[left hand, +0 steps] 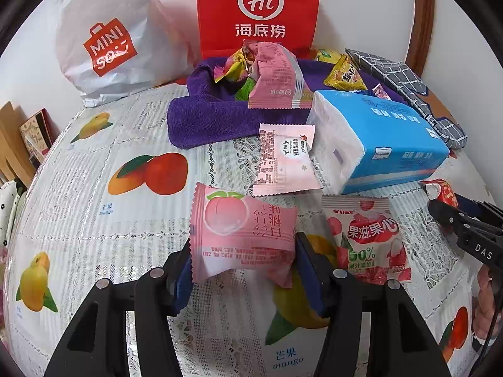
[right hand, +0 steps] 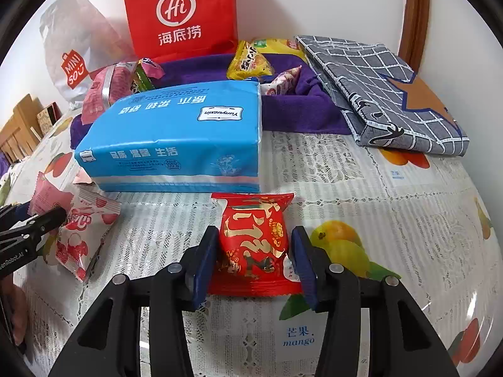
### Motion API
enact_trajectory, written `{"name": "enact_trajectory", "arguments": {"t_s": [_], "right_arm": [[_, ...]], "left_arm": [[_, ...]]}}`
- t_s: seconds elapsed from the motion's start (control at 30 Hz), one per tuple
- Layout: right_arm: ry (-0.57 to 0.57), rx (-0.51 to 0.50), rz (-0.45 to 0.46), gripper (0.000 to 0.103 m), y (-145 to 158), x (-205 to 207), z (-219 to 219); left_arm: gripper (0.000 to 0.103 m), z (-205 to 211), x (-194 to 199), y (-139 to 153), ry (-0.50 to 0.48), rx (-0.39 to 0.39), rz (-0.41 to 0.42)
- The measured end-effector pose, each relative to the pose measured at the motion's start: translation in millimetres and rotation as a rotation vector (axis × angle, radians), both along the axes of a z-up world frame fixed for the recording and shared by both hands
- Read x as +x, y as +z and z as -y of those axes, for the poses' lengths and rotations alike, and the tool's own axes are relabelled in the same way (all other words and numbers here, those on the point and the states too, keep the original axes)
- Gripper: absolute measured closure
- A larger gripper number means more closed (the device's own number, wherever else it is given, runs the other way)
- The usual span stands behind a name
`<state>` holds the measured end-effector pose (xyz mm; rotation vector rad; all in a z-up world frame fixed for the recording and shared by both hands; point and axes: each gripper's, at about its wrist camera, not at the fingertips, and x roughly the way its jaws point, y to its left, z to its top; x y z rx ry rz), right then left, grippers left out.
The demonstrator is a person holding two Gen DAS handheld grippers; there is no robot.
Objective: Organize snacks
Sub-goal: 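Grasp the red-gold snack packet with the right tool while the left tool grasps the pink peach packet, then lift and carry the red-gold packet and pink peach packet over the purple towel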
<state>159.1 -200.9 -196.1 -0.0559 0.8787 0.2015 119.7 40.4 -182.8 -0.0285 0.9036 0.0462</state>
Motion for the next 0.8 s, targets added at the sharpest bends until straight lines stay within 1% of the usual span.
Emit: {"name": "enact_trajectory", "arguments": {"t_s": [0.1,0.27,0.37,0.67,0.7,0.73,0.77,0.8], "right_arm": [[0.017,0.004,-0.007,0.038,-0.8,0.6,-2.1],[0.010,-0.007,-0.010,0.032,-1.4,0.3,-3.1],[-0.003,0.005,-0.012,0.032,-1.2,1.1,0.6],[-0.009,-0.012,-0.009,0.033,-1.4,1.4,-0.8],[-0.015,-0.011,-0.008,0.037,-0.9,1.3,-0.3],[-0.020,-0.006,-0.005,0.042,-0.5,1.3,1.4],[-0.030,0.010,-0.003,0.044,0.0,1.3,4.9],[-0.037,0.022,-0.002,0.049,0.6,1.1,7.7]], "left_arm": [[0.048,1.0,0.2,-0.1,0.003,0.008,-0.001],[0.047,2.0,0.9,-0.5,0.001,-0.001,0.006],[0.047,0.8,1.0,-0.8,0.001,-0.002,0.005],[0.047,0.0,1.3,-0.7,0.001,0.000,0.006],[0.050,-0.2,1.2,-0.5,0.004,-0.003,0.009],[0.050,-1.7,0.8,-0.1,0.006,-0.017,0.013],[0.051,-3.9,0.6,0.3,0.005,-0.035,0.015],[0.051,-6.3,0.4,0.9,0.007,-0.053,0.017]]}}
